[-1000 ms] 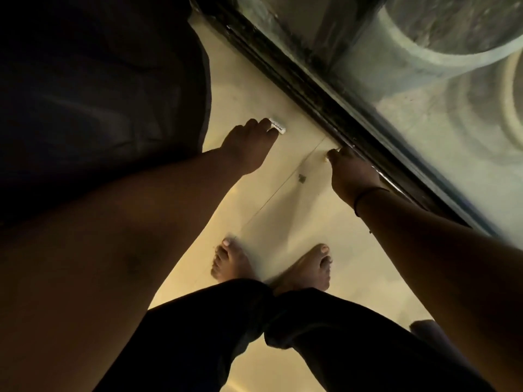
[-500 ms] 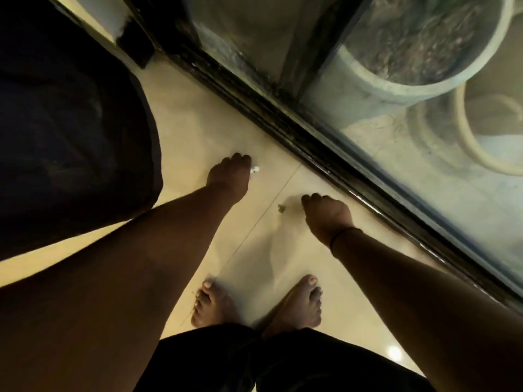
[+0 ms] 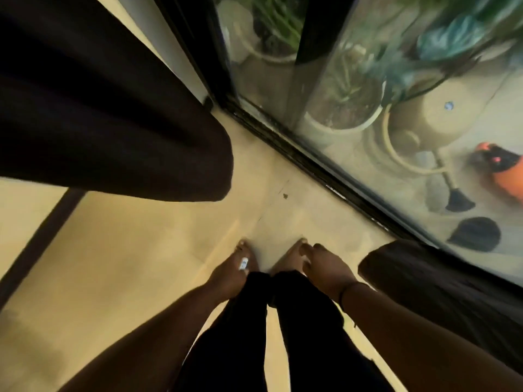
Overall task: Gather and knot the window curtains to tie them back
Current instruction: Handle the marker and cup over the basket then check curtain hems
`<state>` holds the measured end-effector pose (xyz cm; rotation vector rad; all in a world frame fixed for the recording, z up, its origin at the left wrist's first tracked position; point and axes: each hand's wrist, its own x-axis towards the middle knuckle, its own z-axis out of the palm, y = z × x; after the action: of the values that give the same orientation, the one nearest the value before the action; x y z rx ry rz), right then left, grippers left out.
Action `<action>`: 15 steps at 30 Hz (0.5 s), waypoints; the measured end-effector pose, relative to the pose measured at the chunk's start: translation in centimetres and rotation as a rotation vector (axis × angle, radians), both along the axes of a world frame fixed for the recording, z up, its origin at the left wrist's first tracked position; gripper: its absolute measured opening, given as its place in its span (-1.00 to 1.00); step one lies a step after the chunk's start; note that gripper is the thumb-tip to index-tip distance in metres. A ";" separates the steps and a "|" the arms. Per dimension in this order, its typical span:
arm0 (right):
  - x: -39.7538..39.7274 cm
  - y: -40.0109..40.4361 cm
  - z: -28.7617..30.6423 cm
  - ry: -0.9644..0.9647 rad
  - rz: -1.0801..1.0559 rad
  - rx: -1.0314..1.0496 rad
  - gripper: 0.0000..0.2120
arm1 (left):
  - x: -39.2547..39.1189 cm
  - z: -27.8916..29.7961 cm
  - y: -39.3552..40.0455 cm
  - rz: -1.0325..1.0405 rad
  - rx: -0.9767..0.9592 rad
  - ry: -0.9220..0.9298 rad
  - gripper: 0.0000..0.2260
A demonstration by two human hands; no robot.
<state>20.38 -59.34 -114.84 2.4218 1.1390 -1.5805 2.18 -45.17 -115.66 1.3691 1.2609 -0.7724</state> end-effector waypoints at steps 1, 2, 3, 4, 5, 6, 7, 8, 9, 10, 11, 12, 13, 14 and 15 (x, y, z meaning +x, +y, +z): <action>-0.1 -0.3 2.3 0.006 0.020 0.020 -0.64 | -0.6 2.7 -0.3 0.039 -0.025 -0.010 -0.57; 0.0 -0.5 5.1 -0.003 0.040 0.053 -0.65 | -1.1 5.8 -0.5 0.071 -0.027 -0.020 -0.61; 0.1 -0.7 7.5 -0.020 0.055 0.084 -0.66 | -1.6 8.4 -0.7 0.103 -0.022 -0.038 -0.65; 0.0 -1.0 10.0 -0.037 0.062 0.117 -0.68 | -2.0 11.3 -1.2 0.125 -0.009 -0.062 -0.69; 0.1 -1.2 12.0 -0.054 0.042 0.140 -0.69 | -2.2 13.7 -1.4 0.141 -0.002 -0.092 -0.71; 0.3 -1.4 13.3 -0.076 0.010 0.156 -0.70 | -2.2 15.5 -1.6 0.151 0.005 -0.124 -0.73; 0.4 -1.7 15.2 -0.108 -0.023 0.174 -0.70 | -2.2 17.7 -1.9 0.160 0.022 -0.171 -0.75; 0.3 -2.2 16.6 -0.143 -0.053 0.198 -0.71 | -2.2 19.6 -2.1 0.158 0.044 -0.210 -0.77; 0.2 -3.0 18.3 -0.179 -0.077 0.217 -0.71 | -2.3 21.1 -2.5 0.151 0.072 -0.251 -0.78; -0.1 -3.9 19.5 -0.201 -0.084 0.240 -0.71 | -2.3 22.7 -3.0 0.150 0.093 -0.286 -0.77; -0.5 -4.9 20.9 -0.216 -0.083 0.248 -0.71 | -2.2 23.8 -3.5 0.165 0.098 -0.328 -0.76; -1.4 -6.5 22.6 -0.245 -0.090 0.267 -0.72 | -2.3 25.3 -4.4 0.172 0.090 -0.362 -0.75; -2.1 -8.2 24.1 -0.261 -0.097 0.260 -0.73 | -2.2 26.5 -5.3 0.185 0.070 -0.389 -0.75; -3.3 -10.4 25.4 -0.263 -0.122 0.267 -0.74 | -2.3 27.8 -6.7 0.186 0.048 -0.412 -0.75; -4.4 -12.5 26.6 -0.259 -0.151 0.269 -0.75 | -2.7 29.0 -8.2 0.196 0.035 -0.436 -0.75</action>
<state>16.01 -71.83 -88.21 2.8410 1.2119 -1.1591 -0.49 -53.33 -86.66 1.3287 1.0434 -0.2944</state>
